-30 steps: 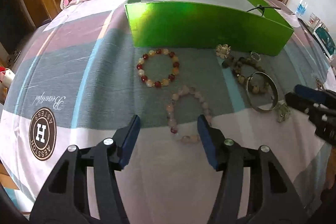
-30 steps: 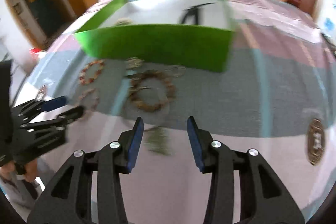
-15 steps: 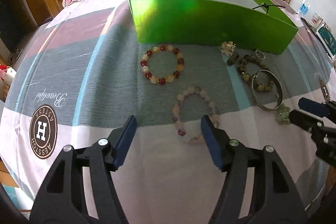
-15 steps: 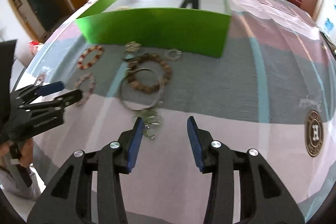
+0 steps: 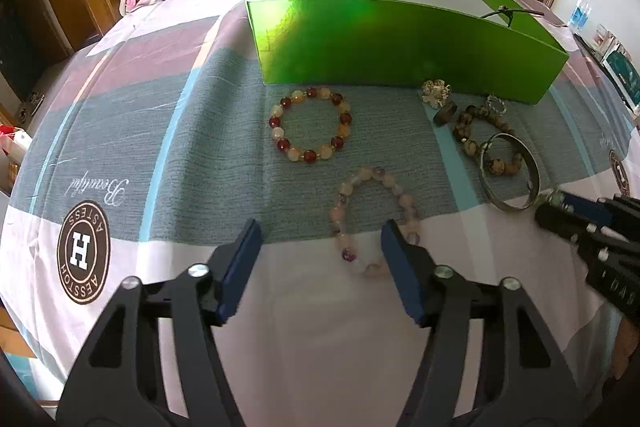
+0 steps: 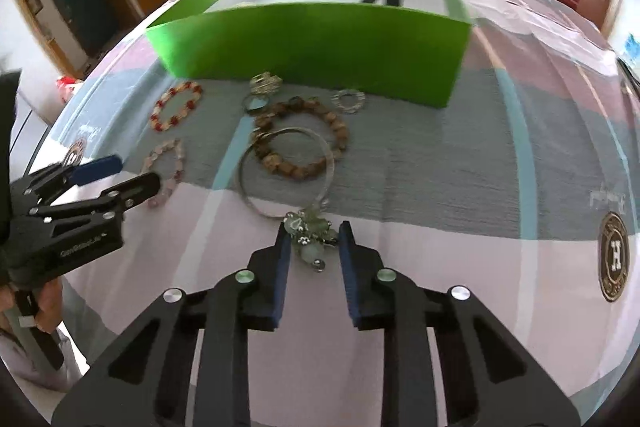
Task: Organize jewelry
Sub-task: 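Move the left gripper to the pink bead bracelet while the right gripper approaches the green jade charm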
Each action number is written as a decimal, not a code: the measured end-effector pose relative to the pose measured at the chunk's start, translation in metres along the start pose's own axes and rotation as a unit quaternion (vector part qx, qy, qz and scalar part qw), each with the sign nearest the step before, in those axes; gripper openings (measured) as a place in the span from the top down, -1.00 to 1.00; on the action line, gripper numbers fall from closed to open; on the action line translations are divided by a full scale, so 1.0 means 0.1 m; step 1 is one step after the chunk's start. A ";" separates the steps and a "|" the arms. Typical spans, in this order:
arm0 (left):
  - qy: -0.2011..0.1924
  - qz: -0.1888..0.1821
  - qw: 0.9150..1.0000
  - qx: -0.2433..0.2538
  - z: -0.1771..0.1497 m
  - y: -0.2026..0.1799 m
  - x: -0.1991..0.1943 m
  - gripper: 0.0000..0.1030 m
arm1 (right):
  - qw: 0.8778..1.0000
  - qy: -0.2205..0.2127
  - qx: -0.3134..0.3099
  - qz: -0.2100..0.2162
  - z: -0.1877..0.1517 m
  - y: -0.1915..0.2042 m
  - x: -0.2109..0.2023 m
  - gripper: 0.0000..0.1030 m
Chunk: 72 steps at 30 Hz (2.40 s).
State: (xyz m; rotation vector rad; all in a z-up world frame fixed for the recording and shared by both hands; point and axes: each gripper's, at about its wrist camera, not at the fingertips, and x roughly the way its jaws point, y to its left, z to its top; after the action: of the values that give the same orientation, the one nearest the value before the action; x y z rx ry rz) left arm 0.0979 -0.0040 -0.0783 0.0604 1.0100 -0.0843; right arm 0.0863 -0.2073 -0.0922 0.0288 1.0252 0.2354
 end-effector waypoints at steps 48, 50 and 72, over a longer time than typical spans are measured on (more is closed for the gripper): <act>-0.004 -0.003 1.000 0.004 -0.03 -0.15 -0.02 -0.11 | 0.998 -0.052 0.039 0.018 0.03 -0.26 0.05 0.59; -0.004 -0.002 1.000 0.005 -0.03 -0.15 -0.02 -0.11 | 0.997 -0.053 0.042 0.023 0.03 -0.27 0.05 0.59; -0.026 0.009 1.000 -0.007 -0.10 -0.24 -0.04 0.01 | 0.997 -0.072 0.019 0.000 -0.05 -0.18 0.03 0.57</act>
State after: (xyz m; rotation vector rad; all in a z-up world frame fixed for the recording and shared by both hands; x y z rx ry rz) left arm 0.0845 -0.0272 -0.0803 0.0538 0.9570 -0.0619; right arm 0.0871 -0.2244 -0.0997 0.0785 0.8854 0.2102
